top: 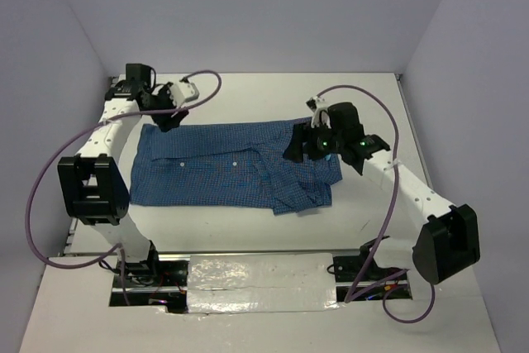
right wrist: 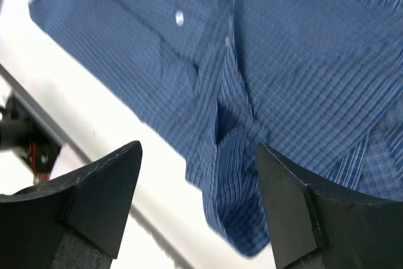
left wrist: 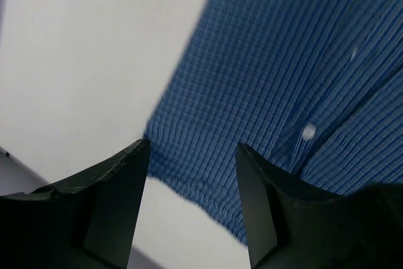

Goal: Fold and stack the long sleeve shirts
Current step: Fold the shirt

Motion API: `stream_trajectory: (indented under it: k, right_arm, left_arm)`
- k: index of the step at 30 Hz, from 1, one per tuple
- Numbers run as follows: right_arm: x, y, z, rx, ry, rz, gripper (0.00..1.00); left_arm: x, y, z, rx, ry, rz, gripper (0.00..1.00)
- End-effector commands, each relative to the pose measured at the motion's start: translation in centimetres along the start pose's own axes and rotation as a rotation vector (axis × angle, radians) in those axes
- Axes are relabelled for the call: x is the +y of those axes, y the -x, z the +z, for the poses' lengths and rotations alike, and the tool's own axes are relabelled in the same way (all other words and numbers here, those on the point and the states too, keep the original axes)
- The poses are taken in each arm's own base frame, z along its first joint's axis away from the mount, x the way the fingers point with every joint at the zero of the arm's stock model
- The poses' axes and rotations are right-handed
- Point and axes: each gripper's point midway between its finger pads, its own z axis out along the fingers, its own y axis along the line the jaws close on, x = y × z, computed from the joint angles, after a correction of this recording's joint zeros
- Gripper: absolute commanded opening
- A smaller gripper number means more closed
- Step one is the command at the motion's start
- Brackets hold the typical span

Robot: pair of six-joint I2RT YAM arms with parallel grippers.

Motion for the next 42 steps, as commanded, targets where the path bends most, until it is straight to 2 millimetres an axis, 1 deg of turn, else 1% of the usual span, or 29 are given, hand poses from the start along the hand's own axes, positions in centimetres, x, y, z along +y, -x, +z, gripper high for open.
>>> stream_trajectory:
  k: [1,2,3,5,8,9,10,12,15,16,20,21,22,24,25,27,28,30,31,33,35,36,37,38,39,41,42]
  right_arm:
    - [1.0,-1.8,-1.2,0.026,0.038,-0.011,0.81]
    - [1.1,-2.4,-1.1,0.038,0.034,-0.016,0.82]
    - [1.4,-3.5,-0.8,0.062,0.028,-0.029,0.84]
    - [1.7,-5.0,-0.4,0.097,0.039,-0.024,0.86]
    - [2.1,-6.0,0.2,0.120,0.053,-0.023,0.90]
    - [2.0,-6.5,0.6,0.132,0.041,-0.025,0.90]
    - [1.5,-6.6,0.9,0.134,0.020,-0.022,0.91]
    - [1.0,-7.2,1.5,0.152,0.003,-0.006,0.91]
    - [0.6,-7.6,2.2,0.164,-0.003,0.001,0.91]
    - [0.7,-7.7,2.3,0.170,-0.001,0.002,0.90]
    - [0.7,-7.8,2.6,0.175,0.004,0.004,0.90]
    - [0.5,-7.9,2.7,0.177,0.002,0.006,0.90]
    - [0.5,-7.9,2.8,0.179,0.000,0.006,0.90]
    - [0.2,-8.1,3.1,0.185,-0.010,0.012,0.88]
    - [0.2,-8.1,3.2,0.188,-0.010,0.015,0.86]
    - [0.2,-8.5,3.6,0.197,-0.001,0.020,0.83]
    - [0.1,-8.6,3.8,0.202,0.000,0.024,0.76]
    - [-0.1,-9.0,4.1,0.213,-0.005,0.030,0.65]
    - [-0.2,-9.1,4.2,0.218,-0.008,0.034,0.54]
    - [-0.4,-9.0,4.3,0.219,-0.016,0.034,0.44]
    - [-0.4,-8.9,4.1,0.212,-0.018,0.026,0.41]
    - [-0.4,-8.9,4.0,0.211,-0.022,0.024,0.34]
    - [-0.4,-8.8,3.9,0.207,-0.025,0.020,0.29]
    - [-0.5,-8.7,3.7,0.209,-0.030,0.014,0.24]
    - [-0.5,-8.7,3.6,0.208,-0.034,0.010,0.13]
    - [-0.7,-8.6,3.2,0.211,-0.051,-0.003,0.01]
    - [-0.7,-8.5,3.1,0.212,-0.054,-0.010,0.00]
  left_arm:
    - [-2.4,-9.0,-0.5,0.283,-0.134,0.257,0.70]
    - [-1.9,-10.8,-0.8,0.374,-0.117,0.294,0.70]
    - [-1.8,-11.7,-0.7,0.408,-0.115,0.315,0.70]
    - [-2.1,-13.2,-0.1,0.432,-0.123,0.288,0.70]
    - [-2.2,-13.1,0.8,0.386,-0.128,0.232,0.70]
    - [-2.2,-13.2,1.1,0.383,-0.119,0.221,0.70]
    - [-2.6,-13.7,1.5,0.385,-0.120,0.215,0.70]
    - [-2.2,-14.1,2.2,0.384,-0.078,0.214,0.70]
    - [-2.6,-14.9,2.7,0.396,-0.089,0.213,0.69]
    - [-3.2,-15.1,2.8,0.397,-0.112,0.211,0.69]
    - [-4.4,-16.1,3.3,0.409,-0.159,0.191,0.69]
    - [-4.4,-16.3,3.4,0.417,-0.159,0.186,0.69]
    - [-4.0,-16.4,3.7,0.419,-0.141,0.183,0.68]
    - [-3.6,-16.4,3.9,0.419,-0.120,0.181,0.65]
    - [-3.5,-16.4,3.9,0.417,-0.115,0.178,0.56]
    - [-3.2,-16.1,3.9,0.409,-0.107,0.179,0.45]
    - [-3.2,-16.1,3.9,0.408,-0.109,0.180,0.36]
    - [-3.1,-16.1,3.8,0.402,-0.107,0.176,0.27]
    - [-3.2,-16.2,3.9,0.404,-0.110,0.173,0.18]
    - [-3.4,-16.3,3.8,0.411,-0.125,0.168,0.13]
    - [-3.9,-16.5,3.7,0.417,-0.144,0.167,0.10]
    - [-3.9,-16.7,3.7,0.421,-0.145,0.171,0.04]
    - [-3.8,-16.6,3.6,0.420,-0.135,0.176,0.01]
    - [-3.7,-16.5,3.6,0.420,-0.130,0.186,0.00]
    - [-3.6,-16.5,3.4,0.418,-0.124,0.188,0.00]
    - [-3.5,-16.3,3.3,0.410,-0.125,0.196,0.00]
    - [-3.5,-15.9,3.3,0.398,-0.127,0.198,0.00]
